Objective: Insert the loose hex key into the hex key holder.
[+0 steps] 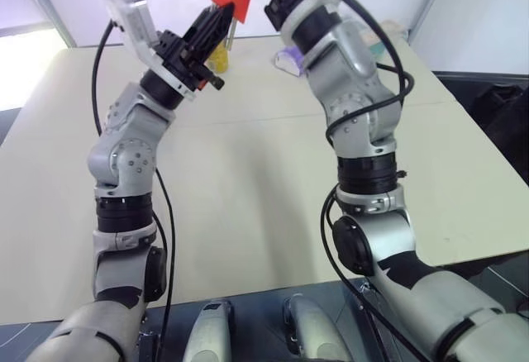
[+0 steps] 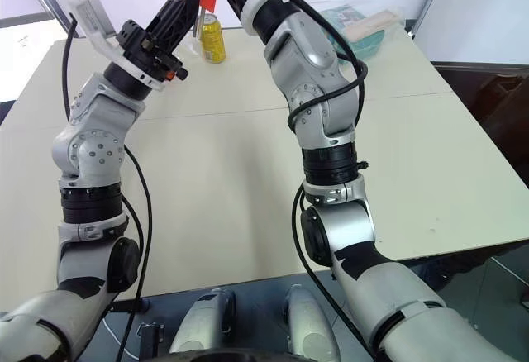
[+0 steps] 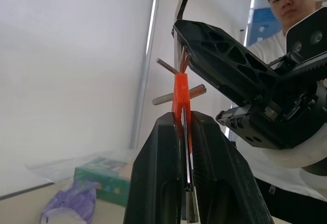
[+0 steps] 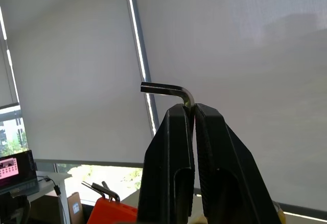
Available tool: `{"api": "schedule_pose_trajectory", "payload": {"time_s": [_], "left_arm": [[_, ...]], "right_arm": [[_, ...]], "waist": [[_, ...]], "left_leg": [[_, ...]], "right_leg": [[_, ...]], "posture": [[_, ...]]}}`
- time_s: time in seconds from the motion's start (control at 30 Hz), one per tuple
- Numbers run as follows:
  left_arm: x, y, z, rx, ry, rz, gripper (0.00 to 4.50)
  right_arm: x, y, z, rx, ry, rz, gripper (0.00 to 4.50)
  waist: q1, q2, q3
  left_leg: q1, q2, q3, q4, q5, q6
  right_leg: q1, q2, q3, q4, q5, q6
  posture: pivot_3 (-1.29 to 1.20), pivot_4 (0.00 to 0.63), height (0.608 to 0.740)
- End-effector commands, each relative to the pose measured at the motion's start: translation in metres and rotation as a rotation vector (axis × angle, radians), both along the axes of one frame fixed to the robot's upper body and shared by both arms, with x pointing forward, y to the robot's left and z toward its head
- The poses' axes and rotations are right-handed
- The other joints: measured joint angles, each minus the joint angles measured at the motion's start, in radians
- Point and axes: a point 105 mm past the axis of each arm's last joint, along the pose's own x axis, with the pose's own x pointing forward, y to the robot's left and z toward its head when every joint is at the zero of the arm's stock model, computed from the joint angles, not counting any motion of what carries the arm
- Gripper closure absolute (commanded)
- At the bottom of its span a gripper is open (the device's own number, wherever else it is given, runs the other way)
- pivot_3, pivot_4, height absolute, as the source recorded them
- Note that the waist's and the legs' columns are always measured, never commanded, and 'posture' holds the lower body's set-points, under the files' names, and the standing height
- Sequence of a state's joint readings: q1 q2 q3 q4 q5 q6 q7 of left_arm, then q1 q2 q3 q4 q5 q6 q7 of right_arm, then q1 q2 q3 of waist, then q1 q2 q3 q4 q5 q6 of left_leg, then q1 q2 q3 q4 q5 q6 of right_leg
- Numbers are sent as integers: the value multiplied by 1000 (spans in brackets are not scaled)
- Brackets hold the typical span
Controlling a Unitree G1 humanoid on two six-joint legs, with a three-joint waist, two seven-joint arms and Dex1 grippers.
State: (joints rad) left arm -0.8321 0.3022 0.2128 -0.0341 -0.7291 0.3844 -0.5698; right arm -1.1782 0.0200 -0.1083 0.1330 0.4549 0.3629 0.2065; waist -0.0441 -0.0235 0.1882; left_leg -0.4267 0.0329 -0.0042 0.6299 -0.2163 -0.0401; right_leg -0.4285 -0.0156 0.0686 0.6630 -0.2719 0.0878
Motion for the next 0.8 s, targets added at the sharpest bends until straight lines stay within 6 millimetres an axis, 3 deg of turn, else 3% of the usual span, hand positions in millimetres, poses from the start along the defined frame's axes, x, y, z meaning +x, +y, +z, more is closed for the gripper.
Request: {"api": "schedule_pose_trajectory", "payload": {"time_s": [0.03,0.8], "left_arm": [[-9,4,14,-12,-71,-1,4500],[-7,6,19,-15,-85,20,4500]], "right_arm": [[-8,-2,9,18,-38,5,4475],[-19,1,2,0,-13,54,4475]], "waist": [[0,0,0],[0,0,0]], "left_leg": [[0,0,0,0,0,0],[0,0,0,0,0,0]], "right_leg": [[0,0,0,0,0,0],[0,0,0,0,0,0]], "posture": [[0,150,740],[0,150,740]]}}
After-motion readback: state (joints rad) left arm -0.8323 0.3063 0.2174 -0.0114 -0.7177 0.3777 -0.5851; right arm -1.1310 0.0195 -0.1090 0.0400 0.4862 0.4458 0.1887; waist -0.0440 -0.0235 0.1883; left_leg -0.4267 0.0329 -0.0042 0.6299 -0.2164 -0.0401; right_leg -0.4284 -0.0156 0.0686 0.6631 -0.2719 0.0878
